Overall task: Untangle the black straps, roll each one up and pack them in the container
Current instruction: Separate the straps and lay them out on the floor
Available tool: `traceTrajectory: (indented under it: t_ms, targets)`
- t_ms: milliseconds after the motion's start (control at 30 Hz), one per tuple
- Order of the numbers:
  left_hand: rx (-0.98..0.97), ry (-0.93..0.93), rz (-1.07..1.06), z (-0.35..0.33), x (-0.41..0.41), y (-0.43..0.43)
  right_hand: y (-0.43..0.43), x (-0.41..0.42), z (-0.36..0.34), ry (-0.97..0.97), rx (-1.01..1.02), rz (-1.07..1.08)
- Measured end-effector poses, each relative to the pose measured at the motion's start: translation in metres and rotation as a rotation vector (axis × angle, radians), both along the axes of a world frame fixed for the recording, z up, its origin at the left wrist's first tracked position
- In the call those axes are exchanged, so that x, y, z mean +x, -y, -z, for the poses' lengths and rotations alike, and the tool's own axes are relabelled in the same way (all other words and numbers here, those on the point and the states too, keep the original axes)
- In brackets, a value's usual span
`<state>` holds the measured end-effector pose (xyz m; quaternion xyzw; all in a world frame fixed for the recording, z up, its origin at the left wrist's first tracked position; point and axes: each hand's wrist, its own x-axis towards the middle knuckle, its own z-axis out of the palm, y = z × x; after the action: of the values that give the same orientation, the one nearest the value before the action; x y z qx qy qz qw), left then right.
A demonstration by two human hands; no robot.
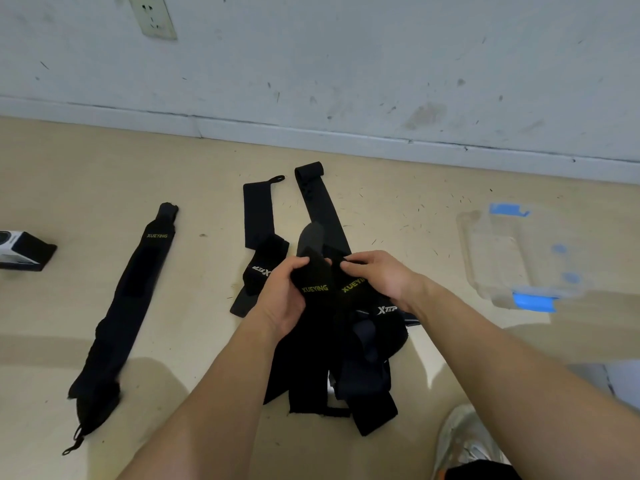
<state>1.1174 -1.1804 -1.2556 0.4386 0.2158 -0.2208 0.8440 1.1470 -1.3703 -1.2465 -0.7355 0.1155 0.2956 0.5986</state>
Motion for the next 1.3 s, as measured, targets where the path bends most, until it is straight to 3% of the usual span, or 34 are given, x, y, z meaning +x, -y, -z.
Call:
traceTrajectory:
  t_ms: [233, 500, 767, 933, 1033, 1167, 1300]
  targets:
    - [0.046, -0.133, -0.029, 0.016, -0.006, -0.005, 0.0, -0.004, 0.002, -0.085, 0.115, 0.172]
    - [0.152, -0.088, 0.044, 0.017, 0.001, -0.001, 0.001, -0.008, 0.0, -0.204, 0.283, 0.295]
    - [0.508, -0.076, 0.055, 0.024, 0.006, -0.003, 0.0, -0.009, -0.003, -0.238, 0.174, 0.25]
    - [0.816, -0.135, 0.063, 0.036, 0.009, -0.021, 0.006, -0.012, -0.014, -0.229, 0.187, 0.374]
    - [0.749, -0.152, 0.061, 0.032, 0.01, -0.03, 0.017, -0.009, -0.024, -0.118, 0.113, 0.383]
    - [0.754, 0.012, 0.07, 0.001, 0.015, -0.016, 0.02, -0.009, -0.043, 0.025, 0.127, 0.306]
    - [0.683, 0.053, 0.08, -0.043, 0.016, -0.01, 0.016, -0.005, -0.079, 0.095, 0.097, 0.233]
